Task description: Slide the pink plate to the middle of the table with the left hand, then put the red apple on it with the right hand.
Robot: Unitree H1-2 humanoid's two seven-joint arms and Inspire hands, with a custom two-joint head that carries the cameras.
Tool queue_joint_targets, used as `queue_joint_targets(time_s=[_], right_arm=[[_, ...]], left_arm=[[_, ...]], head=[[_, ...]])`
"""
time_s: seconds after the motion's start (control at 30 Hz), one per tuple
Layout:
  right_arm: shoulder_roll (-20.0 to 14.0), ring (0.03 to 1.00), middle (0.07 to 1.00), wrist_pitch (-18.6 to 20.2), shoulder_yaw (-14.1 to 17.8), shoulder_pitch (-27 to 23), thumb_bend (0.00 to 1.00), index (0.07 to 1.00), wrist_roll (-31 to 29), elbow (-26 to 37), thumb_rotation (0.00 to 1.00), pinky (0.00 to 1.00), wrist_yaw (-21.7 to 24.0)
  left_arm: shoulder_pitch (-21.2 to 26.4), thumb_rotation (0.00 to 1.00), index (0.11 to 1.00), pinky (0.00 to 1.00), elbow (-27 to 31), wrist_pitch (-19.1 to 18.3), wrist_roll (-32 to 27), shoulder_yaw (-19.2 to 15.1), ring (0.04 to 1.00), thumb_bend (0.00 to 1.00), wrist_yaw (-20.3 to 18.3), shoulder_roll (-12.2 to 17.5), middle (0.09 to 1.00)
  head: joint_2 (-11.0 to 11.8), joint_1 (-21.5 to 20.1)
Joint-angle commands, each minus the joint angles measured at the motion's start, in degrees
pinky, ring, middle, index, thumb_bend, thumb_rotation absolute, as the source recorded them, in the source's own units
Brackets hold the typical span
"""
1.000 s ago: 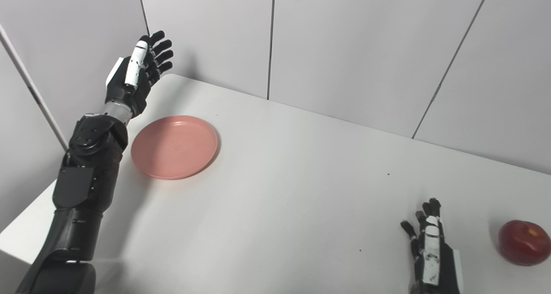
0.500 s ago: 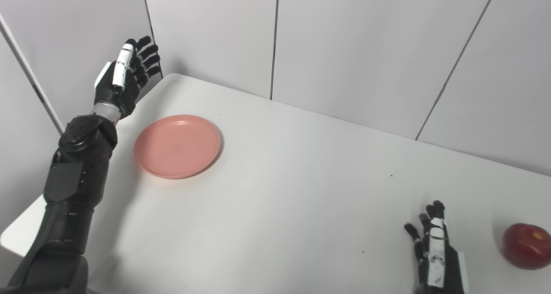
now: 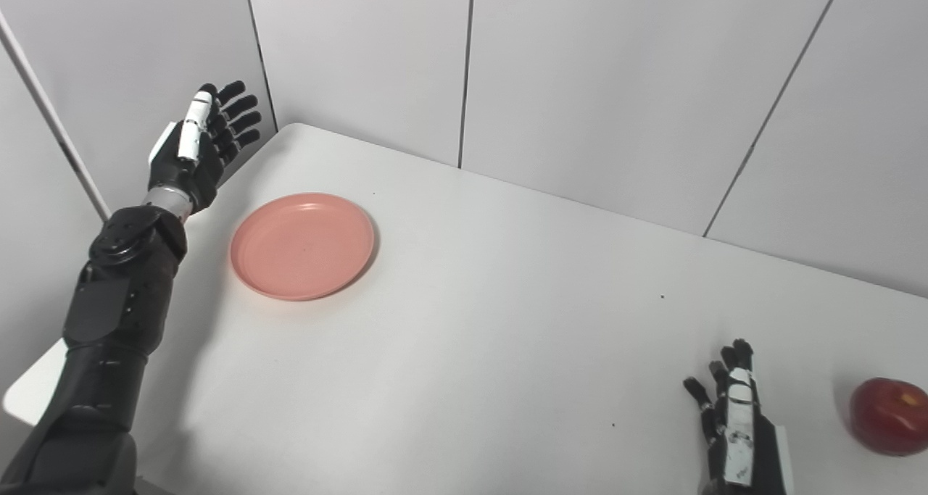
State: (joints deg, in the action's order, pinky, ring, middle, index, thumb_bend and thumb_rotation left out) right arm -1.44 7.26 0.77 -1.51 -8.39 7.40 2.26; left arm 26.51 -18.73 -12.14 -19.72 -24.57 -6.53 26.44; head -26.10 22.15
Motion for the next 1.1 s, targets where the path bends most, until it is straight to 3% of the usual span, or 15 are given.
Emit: queue_joint_targets(time_s=[0.0, 0.63, 1.07], right_arm=[[-0.6, 1.000, 1.000, 0.1, 0.3, -0.3, 0.13, 1.000, -0.1, 1.1, 1.00, 1.00, 0.5], [-0.7, 1.000, 1.000, 1.0, 0.5, -0.4, 0.11, 1.000, -0.1, 2.1, 1.00, 1.00, 0.7], [-1.1, 1.000, 1.000, 1.4, 0.5, -0.3, 0.12, 1.000, 0.3, 2.5, 1.00, 1.00, 0.7]], left_arm=[[1.3, 1.00, 0.863, 0.90, 0.7, 2.3, -0.5, -0.7, 0.893, 0.29, -0.4, 2.2, 0.885], [-0.2, 1.00, 0.875, 0.92, -1.8, 3.7, 0.1, 0.7, 0.909, 0.28, -2.3, 2.4, 0.900], [-1.2, 1.00, 0.877, 0.92, -4.2, 5.0, 0.1, 0.9, 0.910, 0.30, -1.5, 1.1, 0.898]], head=[[0.0, 0.0], [-0.7, 0.6], [-0.9, 1.0]])
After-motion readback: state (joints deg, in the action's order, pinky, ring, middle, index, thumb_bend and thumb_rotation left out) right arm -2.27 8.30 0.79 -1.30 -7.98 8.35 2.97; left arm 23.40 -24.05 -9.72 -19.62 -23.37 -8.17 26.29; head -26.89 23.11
